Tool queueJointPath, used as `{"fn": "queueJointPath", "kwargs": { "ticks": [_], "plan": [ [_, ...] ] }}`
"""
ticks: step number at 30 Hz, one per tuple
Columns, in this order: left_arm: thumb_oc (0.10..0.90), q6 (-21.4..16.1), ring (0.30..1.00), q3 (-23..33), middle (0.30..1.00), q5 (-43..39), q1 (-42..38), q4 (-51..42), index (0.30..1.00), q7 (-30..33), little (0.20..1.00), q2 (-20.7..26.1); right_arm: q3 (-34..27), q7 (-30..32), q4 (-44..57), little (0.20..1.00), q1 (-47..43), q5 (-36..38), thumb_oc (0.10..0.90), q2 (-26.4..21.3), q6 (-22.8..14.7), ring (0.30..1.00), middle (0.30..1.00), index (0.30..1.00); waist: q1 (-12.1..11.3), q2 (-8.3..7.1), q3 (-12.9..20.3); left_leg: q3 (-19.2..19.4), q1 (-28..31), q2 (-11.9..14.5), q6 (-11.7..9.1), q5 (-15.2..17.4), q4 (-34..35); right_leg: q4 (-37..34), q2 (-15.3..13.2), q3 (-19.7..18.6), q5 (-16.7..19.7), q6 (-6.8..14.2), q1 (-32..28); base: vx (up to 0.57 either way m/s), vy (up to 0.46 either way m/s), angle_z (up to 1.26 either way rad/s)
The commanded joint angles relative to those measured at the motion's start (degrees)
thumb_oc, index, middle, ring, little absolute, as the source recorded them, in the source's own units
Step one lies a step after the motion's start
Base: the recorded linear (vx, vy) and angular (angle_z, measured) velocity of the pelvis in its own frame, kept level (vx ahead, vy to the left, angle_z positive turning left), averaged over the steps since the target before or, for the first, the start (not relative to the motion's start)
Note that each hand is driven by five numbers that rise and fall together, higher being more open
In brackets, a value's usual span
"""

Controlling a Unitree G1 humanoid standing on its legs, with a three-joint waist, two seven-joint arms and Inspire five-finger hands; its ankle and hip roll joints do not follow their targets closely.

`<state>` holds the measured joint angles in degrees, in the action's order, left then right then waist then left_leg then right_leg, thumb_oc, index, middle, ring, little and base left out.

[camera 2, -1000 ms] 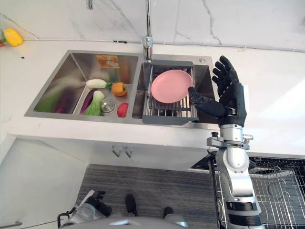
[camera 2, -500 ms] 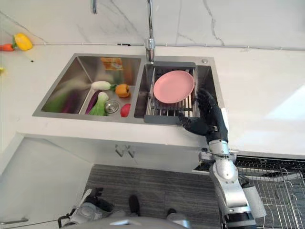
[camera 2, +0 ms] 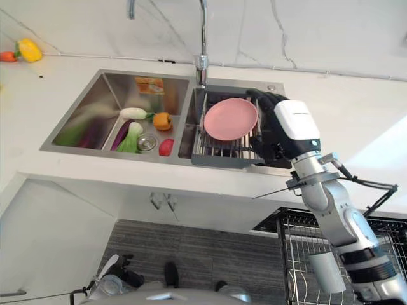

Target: Place the dishes in the dishwasher.

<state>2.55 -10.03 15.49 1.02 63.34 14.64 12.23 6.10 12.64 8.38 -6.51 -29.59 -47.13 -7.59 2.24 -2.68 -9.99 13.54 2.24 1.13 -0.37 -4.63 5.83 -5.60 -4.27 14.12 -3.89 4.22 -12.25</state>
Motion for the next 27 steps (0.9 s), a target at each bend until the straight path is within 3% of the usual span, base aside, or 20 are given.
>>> {"fn": "queueJointPath", "kwargs": {
  "ticks": [1, 10, 27],
  "plan": [
    [0.8, -0.4, 0.9, -3.6, 0.9, 2.1, -1.2, 4.8, 0.9, -0.1, 0.9, -0.9, -1.4, 2.5, 1.0, 0.9, -8.9, -5.0, 0.8, -6.4, -0.2, 0.9, 0.9, 0.9, -3.3, 2.97, 2.8, -1.4, 6.1, 8.3, -6.4, 3.9, -0.8, 0.6, -4.7, 6.0, 2.1, 4.9, 2.7, 0.0, 0.0, 0.0],
    [0.8, -0.6, 0.9, -4.6, 0.9, 1.7, -1.0, 5.5, 0.9, -0.3, 0.9, -1.0, 6.2, 3.1, -7.3, 0.9, -16.4, -11.2, 0.8, -8.9, 1.6, 0.9, 0.9, 0.9, -4.7, 3.04, 3.0, -2.8, 5.8, 8.0, -6.6, 3.7, -0.8, 0.6, -4.9, 7.5, 1.8, 4.8, 1.8, -0.01, 0.005, 0.08],
    [0.8, -1.1, 0.9, -4.7, 0.9, -0.2, -0.5, 6.6, 0.9, 1.2, 0.9, -1.6, 11.7, 9.0, -21.6, 0.9, -20.8, -21.8, 0.8, -5.0, 7.4, 0.9, 0.9, 0.9, -7.4, 3.07, 2.9, -6.1, 4.5, 7.8, -6.8, 2.9, -0.8, 0.6, -4.8, 10.7, 1.2, 4.3, 0.5, -0.01, -0.001, 0.09]
  ]
}}
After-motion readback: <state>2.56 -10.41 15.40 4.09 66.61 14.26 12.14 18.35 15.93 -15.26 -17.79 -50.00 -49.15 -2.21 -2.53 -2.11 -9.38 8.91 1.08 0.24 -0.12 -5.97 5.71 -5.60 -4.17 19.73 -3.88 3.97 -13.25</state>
